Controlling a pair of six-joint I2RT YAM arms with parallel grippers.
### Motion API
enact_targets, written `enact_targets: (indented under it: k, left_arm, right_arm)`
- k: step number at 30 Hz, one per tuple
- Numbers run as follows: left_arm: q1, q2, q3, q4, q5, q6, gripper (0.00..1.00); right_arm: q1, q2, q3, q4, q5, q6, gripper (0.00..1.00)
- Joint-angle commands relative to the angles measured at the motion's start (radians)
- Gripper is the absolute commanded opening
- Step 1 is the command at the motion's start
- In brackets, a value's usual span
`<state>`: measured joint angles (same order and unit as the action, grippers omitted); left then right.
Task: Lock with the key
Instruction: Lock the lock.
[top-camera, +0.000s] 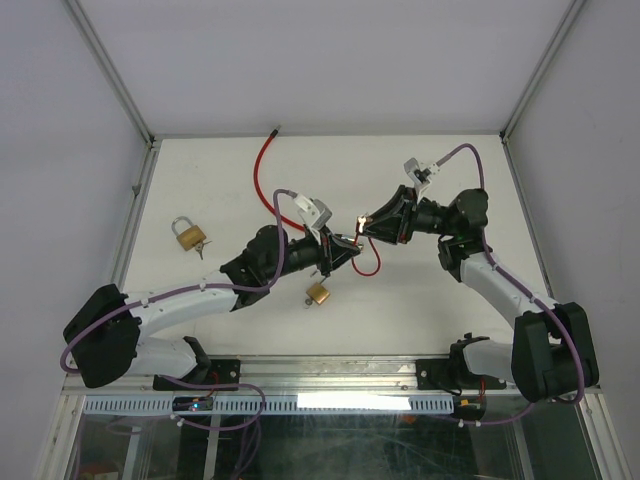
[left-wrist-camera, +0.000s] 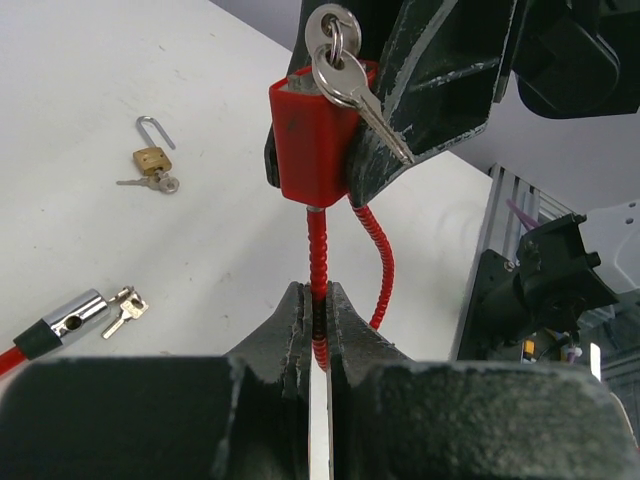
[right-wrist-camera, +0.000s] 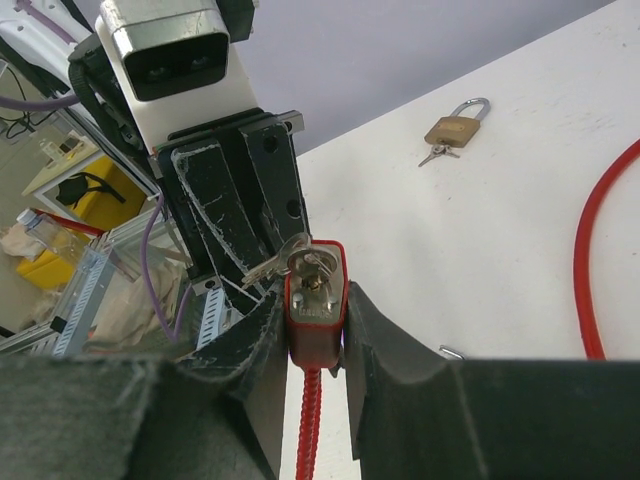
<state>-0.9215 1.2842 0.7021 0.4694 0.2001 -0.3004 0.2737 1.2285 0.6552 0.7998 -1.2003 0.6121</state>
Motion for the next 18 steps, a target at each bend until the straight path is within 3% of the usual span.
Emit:
enact_targets:
  k: [1, 11, 18]
  left_arm:
    - [0.001, -0.037, 0.027, 0.314, -0.025, -0.042, 0.00]
    - [0.003, -0.015, 0.034, 0.422, 0.007, -0.064, 0.00]
    - [0.066, -0.061, -0.055, 0.525, 0.069, -0.072, 0.00]
  right_arm:
    - [0.023, 0.007, -0.016, -0.005, 0.011, -0.030, 0.00]
    - [0.033, 0.013, 0.003, -0.118, 0.019, -0.148, 0.00]
    - [0.032, 0.013, 0.028, -0.150, 0.001, -0.125, 0.00]
